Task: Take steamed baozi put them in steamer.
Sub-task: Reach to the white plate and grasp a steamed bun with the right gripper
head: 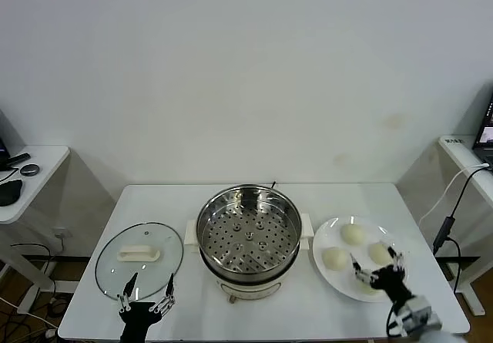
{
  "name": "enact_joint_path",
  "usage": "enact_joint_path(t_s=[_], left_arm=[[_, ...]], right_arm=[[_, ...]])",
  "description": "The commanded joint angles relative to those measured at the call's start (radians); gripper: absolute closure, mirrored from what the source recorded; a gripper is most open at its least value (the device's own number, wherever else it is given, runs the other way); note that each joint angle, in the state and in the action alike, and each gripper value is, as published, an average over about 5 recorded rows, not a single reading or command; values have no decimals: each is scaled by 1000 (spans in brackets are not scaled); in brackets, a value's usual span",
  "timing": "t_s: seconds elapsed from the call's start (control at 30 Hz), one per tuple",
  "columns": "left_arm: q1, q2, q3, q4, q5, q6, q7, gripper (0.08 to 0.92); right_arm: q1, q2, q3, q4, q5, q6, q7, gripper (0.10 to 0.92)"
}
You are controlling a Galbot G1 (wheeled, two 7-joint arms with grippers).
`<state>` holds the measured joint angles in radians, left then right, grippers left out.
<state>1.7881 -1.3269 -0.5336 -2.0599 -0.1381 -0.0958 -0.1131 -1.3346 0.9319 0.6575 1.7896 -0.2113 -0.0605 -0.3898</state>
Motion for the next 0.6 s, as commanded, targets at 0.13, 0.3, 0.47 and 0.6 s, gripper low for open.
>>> enact_joint_path(t_s=[0.13,0.3,0.47,0.6], left_arm=[[-10,-3,-1,11,50,-31,27,177],[-4,-17,-13,7,58,-47,18,177],[-1,-20,-37,-9,59,-45,12,177],[-4,-22,-61,-12,61,-44,5,177]], right_arm=[[352,-270,-168,-136,-312,-68,-214,203],[630,-331,-424,-249,-353,-78,-411,203],[861,-361,-666,-353,-310,-68,-621,203],[1037,-326,-863,-454,-248,-63,-729,203]])
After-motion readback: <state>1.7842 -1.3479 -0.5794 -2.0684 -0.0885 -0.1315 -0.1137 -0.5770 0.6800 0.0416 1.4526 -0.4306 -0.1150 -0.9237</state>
